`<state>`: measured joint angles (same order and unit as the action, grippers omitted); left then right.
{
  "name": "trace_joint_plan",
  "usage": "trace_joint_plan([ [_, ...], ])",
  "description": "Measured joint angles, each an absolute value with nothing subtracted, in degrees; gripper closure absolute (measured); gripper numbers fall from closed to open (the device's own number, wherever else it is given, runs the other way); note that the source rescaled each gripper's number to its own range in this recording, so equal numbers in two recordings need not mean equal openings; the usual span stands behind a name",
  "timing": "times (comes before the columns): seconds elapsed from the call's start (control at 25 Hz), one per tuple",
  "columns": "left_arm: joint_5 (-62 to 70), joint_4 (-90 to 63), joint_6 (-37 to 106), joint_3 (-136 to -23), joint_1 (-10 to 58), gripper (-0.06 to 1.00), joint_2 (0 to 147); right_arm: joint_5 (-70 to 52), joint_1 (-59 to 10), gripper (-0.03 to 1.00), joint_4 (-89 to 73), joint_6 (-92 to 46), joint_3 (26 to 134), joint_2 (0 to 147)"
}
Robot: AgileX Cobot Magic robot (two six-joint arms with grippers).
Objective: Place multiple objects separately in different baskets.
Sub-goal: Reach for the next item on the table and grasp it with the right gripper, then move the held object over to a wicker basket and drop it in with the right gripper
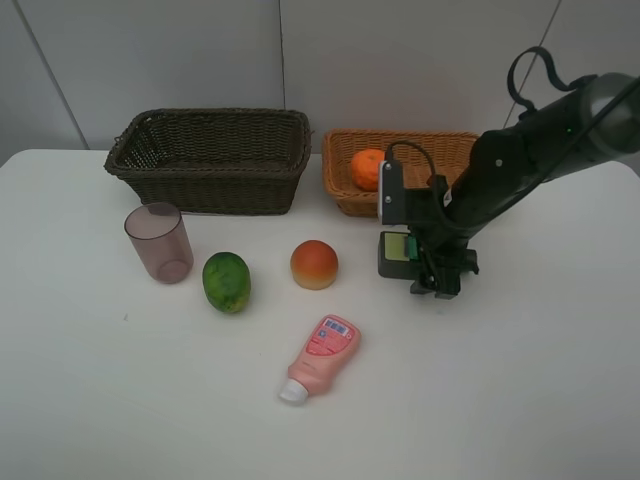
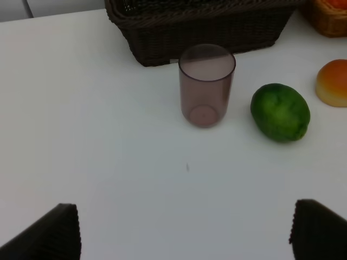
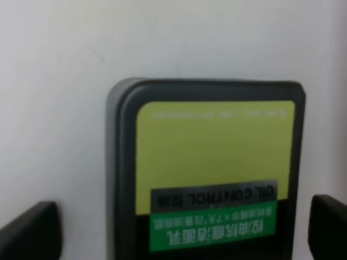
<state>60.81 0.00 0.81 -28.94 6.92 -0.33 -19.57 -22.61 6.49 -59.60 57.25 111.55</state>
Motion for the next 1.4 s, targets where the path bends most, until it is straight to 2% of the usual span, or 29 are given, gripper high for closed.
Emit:
trace_joint_plan([
  [0.28, 60.8, 0.0, 0.8, -28.9, 6.9, -0.06, -0.3, -19.5, -22.6, -0.01, 6.5, -59.6, 57.2, 111.7],
  [0.36, 60.8, 0.0, 0.8, -28.9, 6.9, -0.06, -0.3, -19.5, -22.6, 0.02, 6.5, -59.6, 57.2, 111.7],
  [0.44, 60.8, 0.0, 0.8, -28.9, 6.9, -0.06, -0.3, -19.5, -22.6, 0.17, 6.4, -59.6, 57.2, 111.9],
  [0.48, 60.8, 0.0, 0.8, -28.9, 6.9, -0.06, -0.3, -19.3, -22.6, 0.31, 6.4, -59.6, 57.2, 112.0],
  [0.56, 60.8, 0.0, 0.8, -28.9, 6.9, -0.06, -0.3, -18.5, -22.6, 0.7, 6.4, -59.6, 57.2, 112.2],
  [1.4, 60.8, 0.0, 0.8, -28.9, 6.9, -0.06, -0.3, -18.5, -22.6, 0.68, 6.4, -59.6, 57.2, 112.1],
])
